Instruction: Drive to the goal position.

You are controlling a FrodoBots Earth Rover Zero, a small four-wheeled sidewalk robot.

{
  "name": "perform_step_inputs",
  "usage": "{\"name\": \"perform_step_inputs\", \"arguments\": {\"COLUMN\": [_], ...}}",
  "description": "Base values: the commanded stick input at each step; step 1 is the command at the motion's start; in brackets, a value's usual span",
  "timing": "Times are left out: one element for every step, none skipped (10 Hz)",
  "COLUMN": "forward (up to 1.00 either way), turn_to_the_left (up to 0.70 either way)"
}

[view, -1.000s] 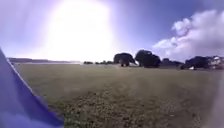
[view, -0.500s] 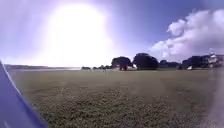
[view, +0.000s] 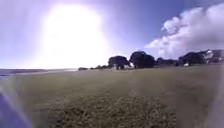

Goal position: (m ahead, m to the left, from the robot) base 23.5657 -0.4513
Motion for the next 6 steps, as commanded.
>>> {"name": "perform_step_inputs", "arguments": {"forward": [0.7,0.7,0.7,0.7,0.7,0.7], "turn_to_the_left": [0.0,0.0,0.0,0.0,0.0,0.0]}}
